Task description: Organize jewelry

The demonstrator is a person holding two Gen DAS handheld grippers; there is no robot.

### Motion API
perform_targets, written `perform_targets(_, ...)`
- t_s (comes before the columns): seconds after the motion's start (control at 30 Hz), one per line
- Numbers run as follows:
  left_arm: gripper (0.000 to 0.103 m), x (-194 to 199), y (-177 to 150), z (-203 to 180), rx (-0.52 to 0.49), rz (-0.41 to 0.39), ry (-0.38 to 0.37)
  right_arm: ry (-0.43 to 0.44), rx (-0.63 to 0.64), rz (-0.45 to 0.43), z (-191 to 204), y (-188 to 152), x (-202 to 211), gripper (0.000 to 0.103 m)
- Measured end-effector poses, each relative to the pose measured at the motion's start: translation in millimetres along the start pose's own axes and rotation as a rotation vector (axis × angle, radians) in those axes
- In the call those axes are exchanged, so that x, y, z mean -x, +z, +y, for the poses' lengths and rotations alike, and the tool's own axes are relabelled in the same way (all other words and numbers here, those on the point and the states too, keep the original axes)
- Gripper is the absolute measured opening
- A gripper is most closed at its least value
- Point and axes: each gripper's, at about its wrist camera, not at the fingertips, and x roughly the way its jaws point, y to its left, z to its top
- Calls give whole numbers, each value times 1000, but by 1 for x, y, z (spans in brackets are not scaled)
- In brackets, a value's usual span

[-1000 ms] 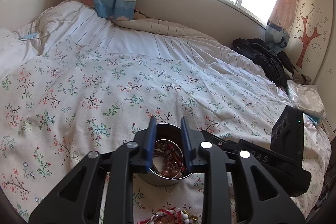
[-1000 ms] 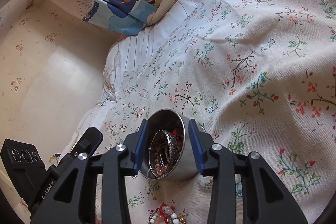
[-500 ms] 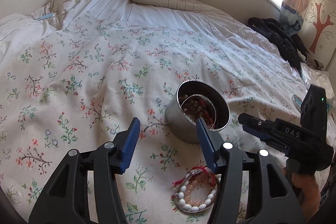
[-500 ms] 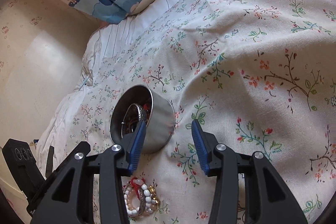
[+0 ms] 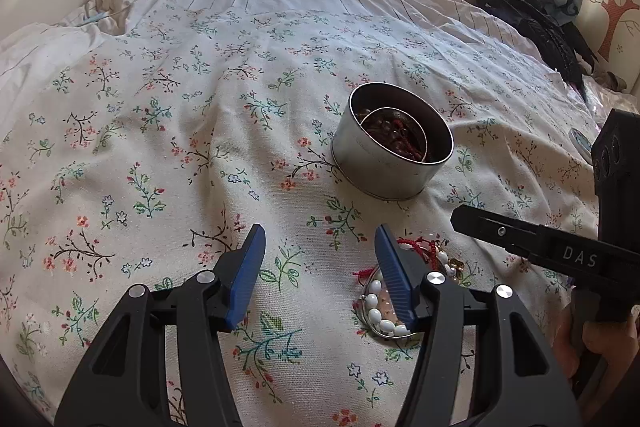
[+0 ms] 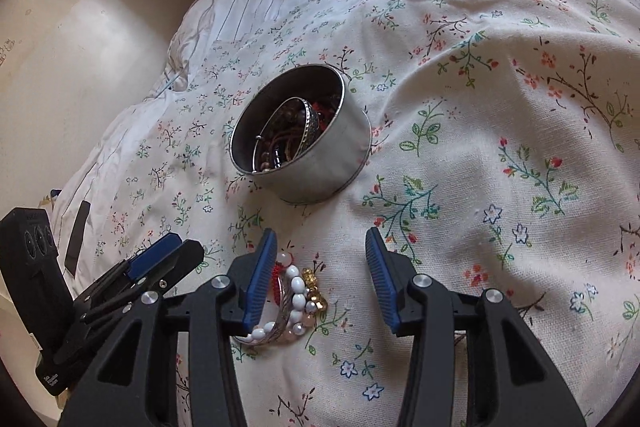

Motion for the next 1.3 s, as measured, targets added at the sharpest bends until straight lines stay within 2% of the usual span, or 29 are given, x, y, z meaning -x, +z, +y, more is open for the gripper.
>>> perform_targets(0.17,55,0,-1,-2,-13,10,3,-4,9,-15,2,-2,3,46)
perform_targets(0.3,55,1,-5,-3,-23,15,27,10,69,-2,15,-4,-2,45)
perform_targets(0.4,57,4,-6,2,2,11,40,8,135,23,29,-8,-9,39)
perform_targets(0.57,59,4,-6,9,35,16,39,-15,205,48,40,-11,-19,36)
perform_targets(0.67,59,3,-7,7,24,17,41,-39,230,51,43,-13,-22,24)
perform_targets(0.7,59,3,-7,7,21,17,42,-49,231,51,42,-13,-23,16)
perform_targets(0.8,59,2,-7,7,19,21,44,-39,215,33,39,-11,-17,7)
perform_targets(0.87,60,2,-8,7,21,25,44,-33,201,10,37,-10,-11,5)
perform_targets(1.07,60,-1,-9,2,-6,39,39,57,95,-60,20,-5,11,5)
perform_targets(1.17,60,1,-9,1,-7,34,43,82,68,-29,18,-5,7,5)
perform_targets(1.2,60,1,-9,2,0,33,45,74,78,-13,20,-6,3,7)
perform_targets(1.23,60,1,-9,4,9,31,47,60,96,-3,24,-7,-1,19)
perform_targets(1.3,61,2,-8,8,26,28,46,29,147,9,34,-7,-9,34)
